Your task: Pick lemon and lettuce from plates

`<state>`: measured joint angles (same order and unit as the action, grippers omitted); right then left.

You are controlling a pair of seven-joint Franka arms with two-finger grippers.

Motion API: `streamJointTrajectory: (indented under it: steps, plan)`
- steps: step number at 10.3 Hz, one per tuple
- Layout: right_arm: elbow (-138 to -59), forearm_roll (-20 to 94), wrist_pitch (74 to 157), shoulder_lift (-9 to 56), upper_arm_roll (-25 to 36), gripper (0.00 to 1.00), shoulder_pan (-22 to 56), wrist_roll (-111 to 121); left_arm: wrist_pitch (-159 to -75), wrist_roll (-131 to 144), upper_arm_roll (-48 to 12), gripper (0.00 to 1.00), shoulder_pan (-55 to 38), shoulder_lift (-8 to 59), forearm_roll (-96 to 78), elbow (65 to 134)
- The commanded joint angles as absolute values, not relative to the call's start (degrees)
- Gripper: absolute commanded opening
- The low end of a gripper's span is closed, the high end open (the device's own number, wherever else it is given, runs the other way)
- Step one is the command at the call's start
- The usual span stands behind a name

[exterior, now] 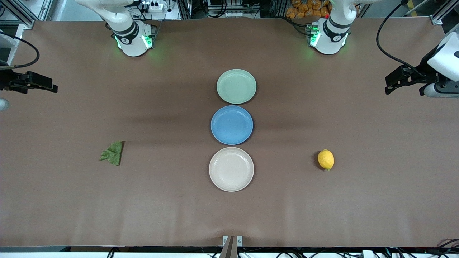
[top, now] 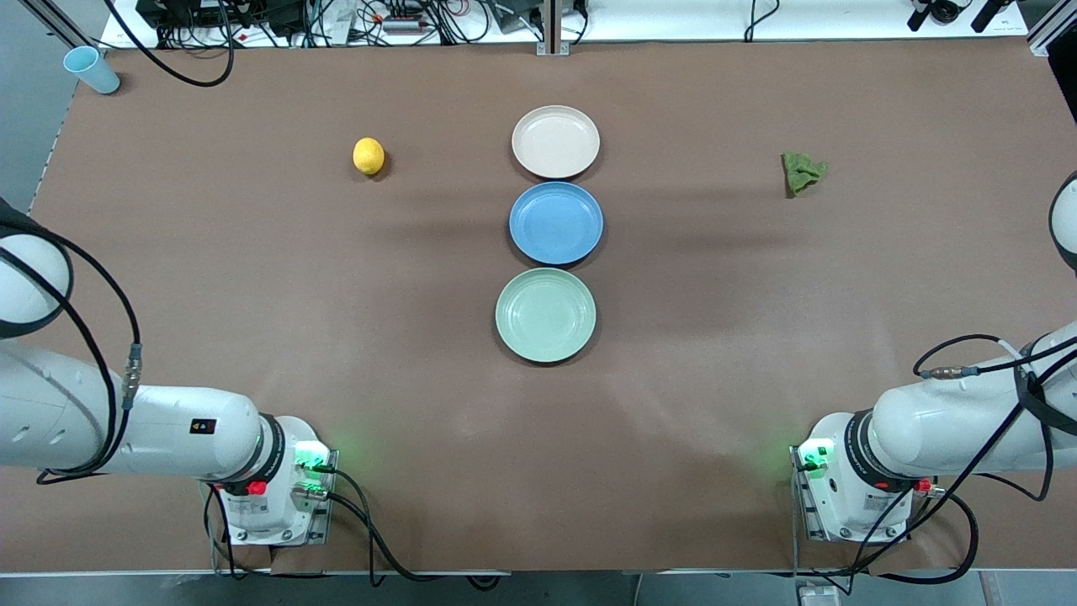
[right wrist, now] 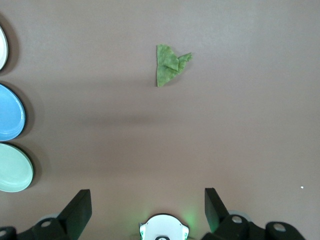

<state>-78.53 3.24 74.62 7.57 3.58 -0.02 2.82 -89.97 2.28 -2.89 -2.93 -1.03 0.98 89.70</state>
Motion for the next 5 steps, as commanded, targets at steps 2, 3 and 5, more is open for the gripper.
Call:
streamJointTrajectory:
  steps: [2,3,5]
  plan:
    - [-78.8,-1.3,75.4,7.4,3.3,1.00,1.6,2.8,-88.9,2.1,-3.1,1.00,-2.6,-0.8,0.6,88.6]
    - [-78.8,-1.4,75.8,7.4,3.3,1.00,1.8,2.7,-88.9,2.2,-3.1,1.00,-2.7,-0.8,0.6,88.6]
    - [-78.7,-1.3,75.8,7.5,3.3,1.00,1.8,2.7,-88.9,2.2,-3.1,1.00,-2.7,-0.8,0.7,88.6]
